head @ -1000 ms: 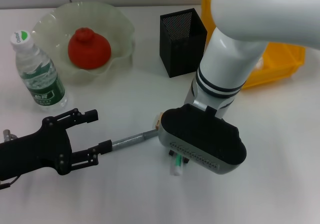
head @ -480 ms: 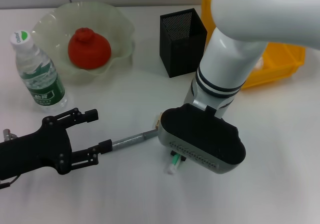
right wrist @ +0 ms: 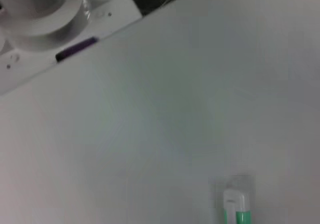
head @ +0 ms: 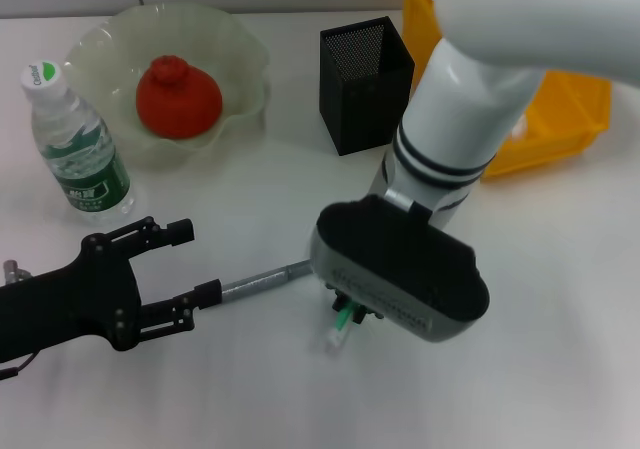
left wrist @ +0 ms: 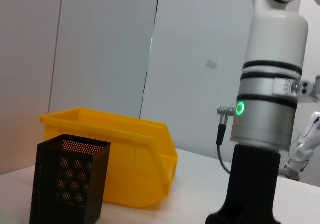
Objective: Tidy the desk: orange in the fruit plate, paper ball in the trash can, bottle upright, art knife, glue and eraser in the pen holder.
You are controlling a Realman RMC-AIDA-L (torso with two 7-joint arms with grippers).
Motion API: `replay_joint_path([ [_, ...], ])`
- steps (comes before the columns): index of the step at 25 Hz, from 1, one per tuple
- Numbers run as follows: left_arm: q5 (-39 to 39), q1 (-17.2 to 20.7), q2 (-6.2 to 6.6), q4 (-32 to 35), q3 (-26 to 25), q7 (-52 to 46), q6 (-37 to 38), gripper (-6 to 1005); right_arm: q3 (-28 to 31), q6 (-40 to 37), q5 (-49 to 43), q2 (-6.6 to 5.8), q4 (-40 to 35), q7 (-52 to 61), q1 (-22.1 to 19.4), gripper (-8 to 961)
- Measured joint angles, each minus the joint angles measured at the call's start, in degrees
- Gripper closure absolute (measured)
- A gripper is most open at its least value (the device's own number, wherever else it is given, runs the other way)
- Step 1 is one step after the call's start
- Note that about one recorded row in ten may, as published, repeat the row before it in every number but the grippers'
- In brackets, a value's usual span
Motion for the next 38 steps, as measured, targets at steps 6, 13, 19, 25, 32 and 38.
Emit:
replay_joint_path([
  [6, -0.06, 0.31, 0.10, 0.14, 0.00, 0.00, 0.16, 199, 8.35, -5.69, -0.18, -0.30, -2.95, 0.21, -1.79, 799],
  [13, -0.06, 0.61, 0.21, 0.32, -0.12, 0.11, 1.22, 200, 18.93, -8.46, -0.19, -0.54, -4.77, 1.71, -4.62, 799],
  [19, -0.14, 0.66, 0.55, 0.34, -1.13, 0.40, 3.51, 199, 29.12, -9.76, 2.47, -0.52, -5.57, 1.77, -8.24, 798],
  [25, -0.15, 0.64, 0.67, 0.38, -1.56, 0.57, 3.98, 199, 36.98, -9.95, 11.02, -0.72, -6.34, 1.24, -13.74, 798],
  [32, -0.15, 0.30, 0.38, 0.27, -1.59, 1.27, 4.81, 200, 41.92, -9.37, 18.66, -0.70, -4.85, 1.11, -18.55, 798],
  [38, -0.46, 0.03, -1.11, -0.07, -1.71, 3.00, 5.36, 200, 47.40, -9.09, 30.29, -0.66, 4.76, -2.62, -21.62, 799],
])
